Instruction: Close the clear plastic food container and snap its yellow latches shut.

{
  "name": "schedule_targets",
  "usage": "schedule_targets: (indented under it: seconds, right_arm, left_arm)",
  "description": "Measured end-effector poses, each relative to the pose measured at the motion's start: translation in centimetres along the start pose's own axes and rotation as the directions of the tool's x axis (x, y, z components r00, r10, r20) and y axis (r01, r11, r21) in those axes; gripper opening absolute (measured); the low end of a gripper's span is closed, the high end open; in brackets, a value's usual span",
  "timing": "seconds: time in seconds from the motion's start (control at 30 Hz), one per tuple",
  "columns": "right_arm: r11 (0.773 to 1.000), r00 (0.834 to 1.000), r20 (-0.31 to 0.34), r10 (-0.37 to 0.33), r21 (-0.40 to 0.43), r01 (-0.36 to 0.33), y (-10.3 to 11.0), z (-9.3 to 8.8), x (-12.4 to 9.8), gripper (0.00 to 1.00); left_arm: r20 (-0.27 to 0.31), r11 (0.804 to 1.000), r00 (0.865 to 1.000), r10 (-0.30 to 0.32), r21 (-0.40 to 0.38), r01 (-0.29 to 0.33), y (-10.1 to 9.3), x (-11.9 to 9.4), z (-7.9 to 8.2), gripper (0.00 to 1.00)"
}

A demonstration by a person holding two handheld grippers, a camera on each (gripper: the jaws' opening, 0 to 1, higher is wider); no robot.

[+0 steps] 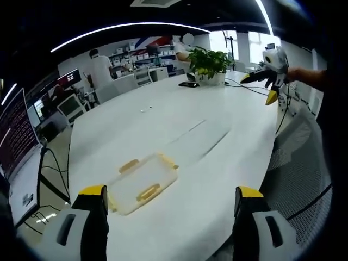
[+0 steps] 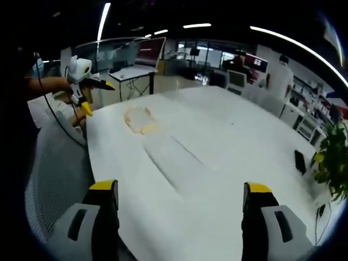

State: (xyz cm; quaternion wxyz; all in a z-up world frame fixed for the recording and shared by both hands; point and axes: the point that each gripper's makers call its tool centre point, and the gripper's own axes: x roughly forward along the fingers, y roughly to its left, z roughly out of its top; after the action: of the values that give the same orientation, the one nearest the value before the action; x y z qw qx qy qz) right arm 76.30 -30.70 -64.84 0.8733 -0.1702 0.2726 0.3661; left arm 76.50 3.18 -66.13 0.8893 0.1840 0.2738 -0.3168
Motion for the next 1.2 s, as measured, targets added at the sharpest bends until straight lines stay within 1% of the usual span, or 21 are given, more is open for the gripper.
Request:
schedule_targets:
  seconds: [0.2,0.43,0.7,0.83,1.1,1.2]
  right_arm:
    - [0.999,0.999,-0.02,0.042,-0.028,-0.043,0.2,0.6,0.6,0.91]
    - [0.993,0.994,-0.048,0.097,-0.06,-0.099,0.7,1.0,1.5,0.89]
    - [0.986,0.989,-0.067,0.129,-0.098,-0.135,0.7,1.7,2.3,0.87]
    - [0.981,0.986,-0.079,0.149,-0.114,-0.157,0.8,2.1,2.8,0.86]
    - [0.968,0.977,-0.107,0.182,-0.152,-0.197,0.9,2.7,3.6,0.83]
    - [0.963,0.975,-0.115,0.192,-0.168,-0.21,1.0,3.1,4.0,0.82]
  left_arm:
    - [-0.009,1.0,1.0,-0.018,0.003,0.018,0.8,0.0,-0.1,0.93]
    - [-0.045,0.999,0.998,-0.041,0.026,0.042,1.3,0.0,-0.9,0.93]
    - [-0.08,0.995,0.993,-0.083,0.044,0.086,1.8,0.2,-1.6,0.91]
    - [-0.086,0.994,0.992,-0.092,0.047,0.096,2.3,0.4,-1.6,0.89]
    - [-0.125,0.988,0.985,-0.12,0.081,0.13,3.2,0.8,-2.2,0.85]
    - [-0.131,0.987,0.984,-0.124,0.087,0.136,3.5,1.0,-2.2,0.84]
